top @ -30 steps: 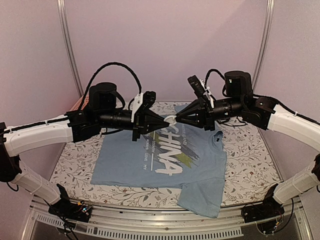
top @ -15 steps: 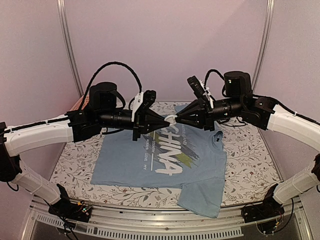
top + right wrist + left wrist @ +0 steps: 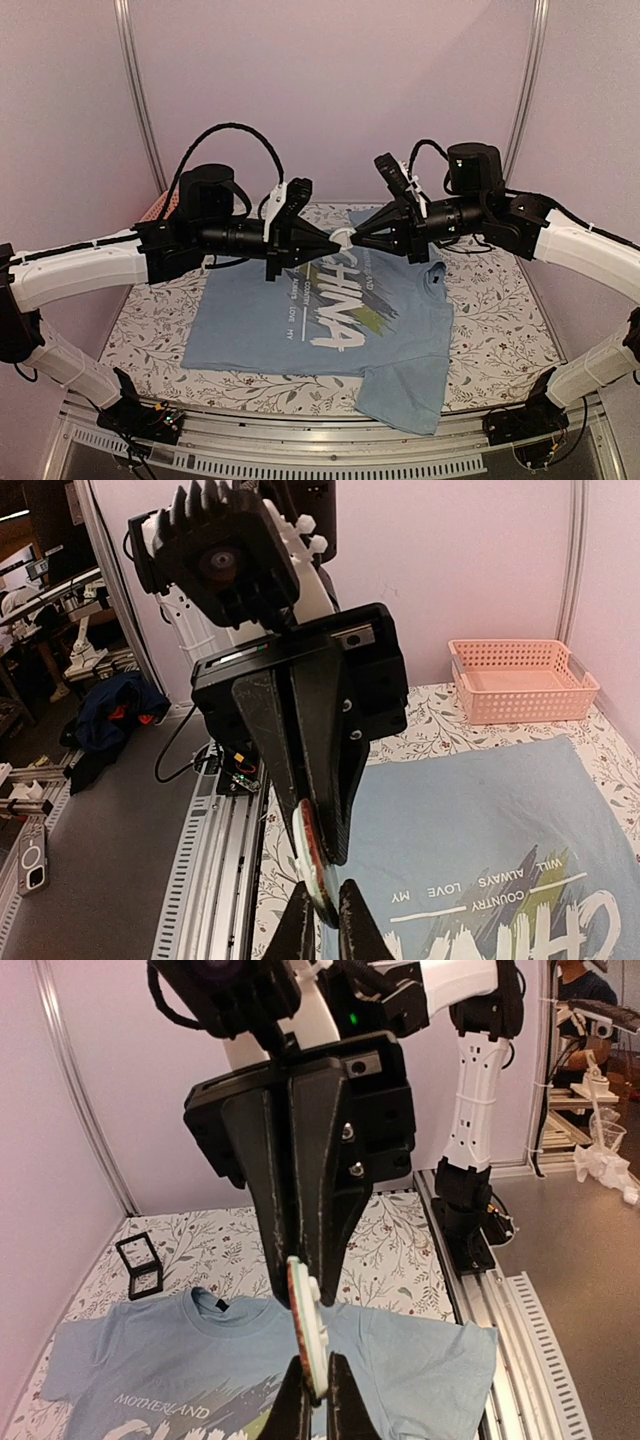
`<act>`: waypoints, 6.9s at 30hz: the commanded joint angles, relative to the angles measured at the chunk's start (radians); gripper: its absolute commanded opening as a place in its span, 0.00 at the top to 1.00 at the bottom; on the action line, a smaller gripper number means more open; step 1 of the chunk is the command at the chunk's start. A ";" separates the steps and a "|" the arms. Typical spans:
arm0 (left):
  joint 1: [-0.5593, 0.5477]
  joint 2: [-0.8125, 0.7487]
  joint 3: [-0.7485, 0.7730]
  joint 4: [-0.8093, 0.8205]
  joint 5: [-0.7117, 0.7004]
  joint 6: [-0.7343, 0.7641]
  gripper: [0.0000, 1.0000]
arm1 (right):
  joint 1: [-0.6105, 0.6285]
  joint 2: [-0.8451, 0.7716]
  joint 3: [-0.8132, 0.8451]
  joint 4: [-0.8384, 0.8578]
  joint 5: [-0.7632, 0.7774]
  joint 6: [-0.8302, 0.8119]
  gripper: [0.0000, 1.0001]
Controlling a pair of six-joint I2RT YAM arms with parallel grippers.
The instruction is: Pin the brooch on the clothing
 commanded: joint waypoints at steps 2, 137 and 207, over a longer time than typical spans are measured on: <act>0.000 0.007 0.017 0.041 0.033 -0.014 1.00 | -0.003 0.008 -0.013 -0.017 -0.005 -0.003 1.00; 0.013 0.830 0.217 0.304 0.085 -0.035 1.00 | 0.062 0.430 -0.984 1.443 1.010 -0.223 1.00; -0.017 0.973 0.289 0.251 -0.009 -0.029 1.00 | 0.011 0.332 -1.004 1.479 0.582 -0.004 1.00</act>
